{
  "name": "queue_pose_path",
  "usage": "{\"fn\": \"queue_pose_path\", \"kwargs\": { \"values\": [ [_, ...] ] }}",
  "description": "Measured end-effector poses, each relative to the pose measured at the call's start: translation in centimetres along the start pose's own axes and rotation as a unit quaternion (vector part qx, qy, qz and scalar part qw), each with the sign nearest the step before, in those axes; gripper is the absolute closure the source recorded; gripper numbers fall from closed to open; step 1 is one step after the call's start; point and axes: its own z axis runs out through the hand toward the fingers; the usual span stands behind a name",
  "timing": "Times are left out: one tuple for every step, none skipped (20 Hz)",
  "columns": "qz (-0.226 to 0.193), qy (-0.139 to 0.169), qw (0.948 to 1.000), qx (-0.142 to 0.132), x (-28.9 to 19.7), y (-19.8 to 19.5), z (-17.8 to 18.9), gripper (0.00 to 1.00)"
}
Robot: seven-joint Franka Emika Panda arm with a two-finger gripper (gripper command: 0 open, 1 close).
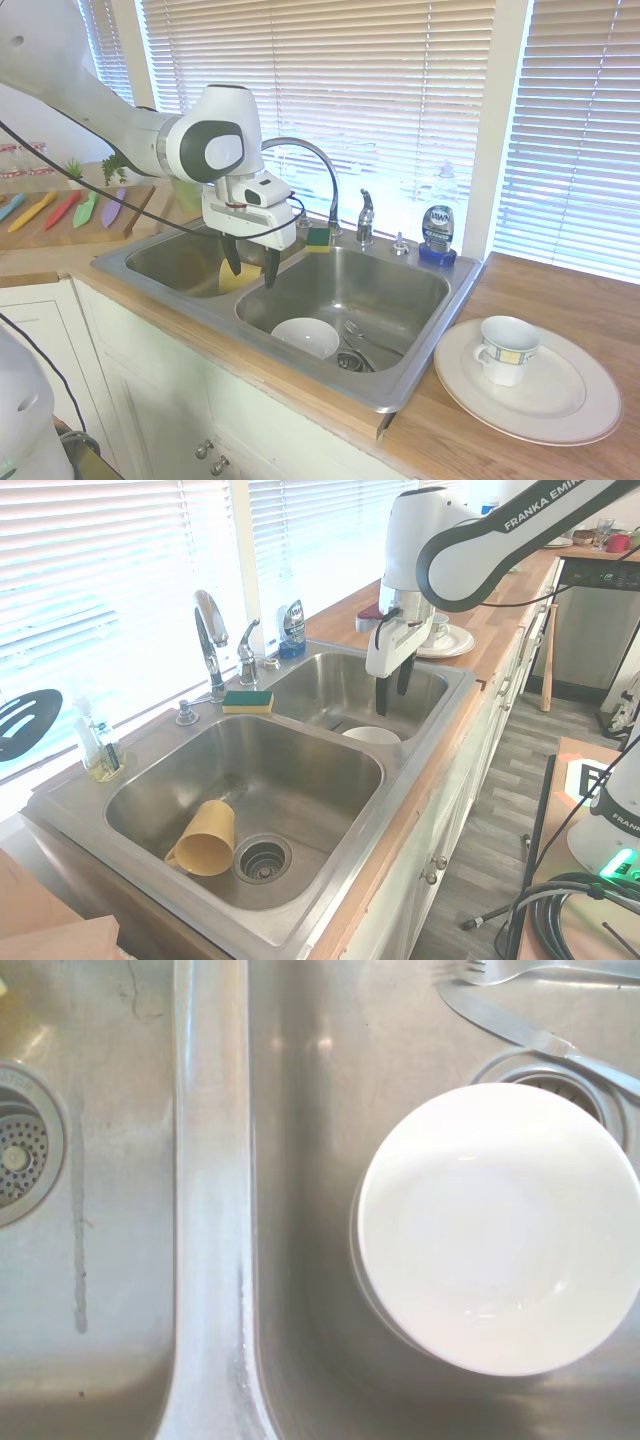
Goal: Turn off the faucet
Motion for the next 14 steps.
{"fn": "queue_pose_path", "kwargs": {
  "values": [
    [0.0,-0.001,1.0,-0.001,-0.01,0.02,0.02,0.0],
    [-0.003,-0.002,1.0,-0.002,0.0,0.06,0.05,0.0],
    [-0.004,-0.002,1.0,-0.002,0.02,0.07,0.05,0.0],
    [-0.005,-0.001,1.0,-0.001,0.04,0.08,0.04,0.0],
    [-0.005,-0.001,1.0,-0.001,0.05,0.07,0.03,1.0],
    [-0.005,0.0,1.0,0.0,0.06,0.05,0.01,1.0],
    [-0.006,0.001,1.0,0.0,0.08,0.04,-0.01,1.0],
    [-0.006,0.002,1.0,0.001,0.09,0.02,-0.03,1.0],
    [-0.006,0.002,1.0,0.002,0.11,0.01,-0.04,1.0],
    [-0.005,0.002,1.0,0.002,0.12,0.01,-0.05,1.0],
    [-0.005,0.002,1.0,0.002,0.13,0.01,-0.05,1.0],
    [-0.005,0.003,1.0,0.003,0.15,0.02,-0.05,1.0],
    [-0.005,0.003,1.0,0.003,0.19,0.04,-0.07,1.0],
    [-0.004,0.003,1.0,0.003,0.23,0.06,-0.07,1.0]
  ]
}}
